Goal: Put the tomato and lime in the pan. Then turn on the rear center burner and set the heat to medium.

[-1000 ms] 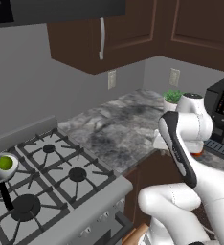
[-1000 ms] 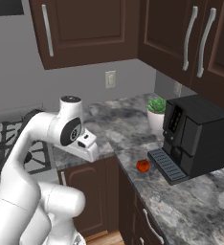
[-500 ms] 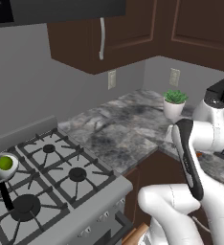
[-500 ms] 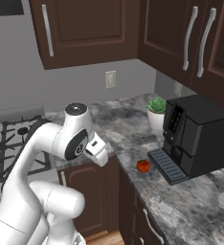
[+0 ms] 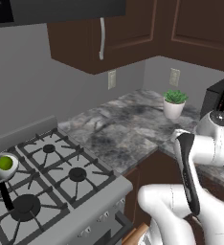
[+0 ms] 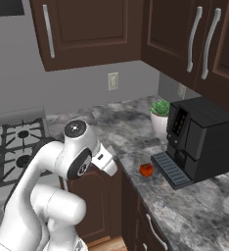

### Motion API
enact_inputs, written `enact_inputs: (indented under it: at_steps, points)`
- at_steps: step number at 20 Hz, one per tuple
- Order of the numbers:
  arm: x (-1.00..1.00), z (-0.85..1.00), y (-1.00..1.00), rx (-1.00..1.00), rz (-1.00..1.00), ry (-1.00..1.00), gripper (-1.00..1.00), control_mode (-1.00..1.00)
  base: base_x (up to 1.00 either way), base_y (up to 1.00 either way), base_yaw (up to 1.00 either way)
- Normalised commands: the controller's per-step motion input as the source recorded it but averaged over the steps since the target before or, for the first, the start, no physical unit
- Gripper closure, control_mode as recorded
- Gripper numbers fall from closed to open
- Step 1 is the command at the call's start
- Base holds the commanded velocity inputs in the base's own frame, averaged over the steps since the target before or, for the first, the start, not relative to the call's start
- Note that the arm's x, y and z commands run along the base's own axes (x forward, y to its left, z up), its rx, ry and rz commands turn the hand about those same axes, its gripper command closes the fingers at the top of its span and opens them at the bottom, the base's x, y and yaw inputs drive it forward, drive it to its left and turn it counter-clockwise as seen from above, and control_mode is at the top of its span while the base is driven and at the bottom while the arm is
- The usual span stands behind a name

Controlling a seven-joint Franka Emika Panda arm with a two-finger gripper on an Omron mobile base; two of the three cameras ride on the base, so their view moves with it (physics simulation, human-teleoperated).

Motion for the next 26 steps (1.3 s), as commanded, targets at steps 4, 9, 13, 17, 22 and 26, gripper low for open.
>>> enact_inputs:
  at_steps: [4, 9, 13, 17, 22, 26]
  points:
    - [0.42, 0.01, -0.50, 0.00, 0.00, 0.13, -1.00, -1.00, 0.00, 0.00, 0.00]
    - [0.27, 0.12, -0.44, 0.00, -0.01, 0.22, -1.00, -1.00, 0.00, 0.00, 0.00]
    - [0.33, 0.00, -0.41, 0.00, -0.07, 0.29, -1.00, -1.00, 0.00, 0.00, 0.00]
    - [0.27, 0.00, -0.32, 0.01, -0.07, 0.24, -1.00, -1.00, 0.00, 0.00, 0.00]
    - [0.15, -0.32, -0.35, 0.05, -0.10, 0.06, -1.00, -1.00, 0.00, 0.00, 0.00]
    - [0.14, -0.45, -0.30, 0.05, -0.08, 0.00, -1.00, -1.00, 0.00, 0.00, 0.00]
